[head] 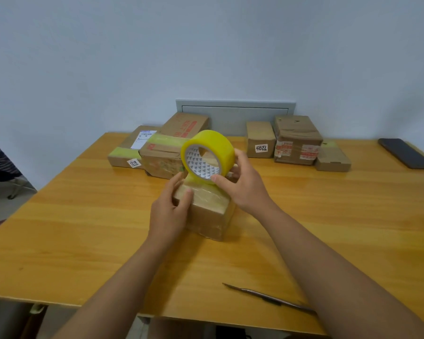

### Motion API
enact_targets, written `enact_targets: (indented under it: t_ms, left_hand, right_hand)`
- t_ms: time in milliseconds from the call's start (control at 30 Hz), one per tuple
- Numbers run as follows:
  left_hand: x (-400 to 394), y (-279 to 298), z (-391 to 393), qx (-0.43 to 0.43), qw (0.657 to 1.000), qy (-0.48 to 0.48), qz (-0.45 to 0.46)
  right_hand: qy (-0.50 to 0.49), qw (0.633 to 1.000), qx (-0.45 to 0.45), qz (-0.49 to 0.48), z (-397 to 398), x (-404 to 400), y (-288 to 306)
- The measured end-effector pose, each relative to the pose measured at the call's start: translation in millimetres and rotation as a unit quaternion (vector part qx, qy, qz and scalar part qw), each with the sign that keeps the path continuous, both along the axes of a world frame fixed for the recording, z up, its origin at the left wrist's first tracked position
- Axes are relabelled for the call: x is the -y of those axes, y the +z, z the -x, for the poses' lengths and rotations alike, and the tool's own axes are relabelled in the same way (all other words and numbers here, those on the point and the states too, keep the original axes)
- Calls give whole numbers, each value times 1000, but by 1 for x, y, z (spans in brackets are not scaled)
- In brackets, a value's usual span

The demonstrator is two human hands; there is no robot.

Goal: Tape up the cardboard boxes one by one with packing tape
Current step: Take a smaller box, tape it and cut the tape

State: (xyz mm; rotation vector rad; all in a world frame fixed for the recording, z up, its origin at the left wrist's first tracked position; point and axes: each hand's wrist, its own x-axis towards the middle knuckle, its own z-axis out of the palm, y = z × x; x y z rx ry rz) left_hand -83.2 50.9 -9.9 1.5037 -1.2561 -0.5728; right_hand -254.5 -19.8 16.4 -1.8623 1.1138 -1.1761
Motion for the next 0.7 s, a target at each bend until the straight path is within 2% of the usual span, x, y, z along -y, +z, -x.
enact_targets:
  t_ms: [67, 100, 167, 200, 400, 533, 700]
  left_hand:
    - [-5, -3, 3, 152, 985, 28, 75]
    - [-7, -6, 7, 238, 965, 17, 104]
    - [-8, -17, 18, 374, 920, -6, 121]
    - [-8, -21, 23, 412, 905, -7, 108]
    - [-2, -28, 24, 472, 874, 41, 103]
    - [-3, -26, 24, 480, 870, 37, 108]
    - [-2, -23, 32, 472, 873, 25, 119]
  right_hand:
    - [-8, 1000, -7, 1, -4, 1, -1]
    - [-11, 1000, -7, 2, -5, 2, -2]
    - [-17, 1000, -9, 5, -7, 2, -3]
    - [-17, 1000, -11, 5, -7, 3, -3]
    - [26, 999, 12, -20, 4, 5, 13]
    - [24, 997, 63, -36, 43, -4, 26]
    - [-15, 999, 27, -12, 86, -18, 31]
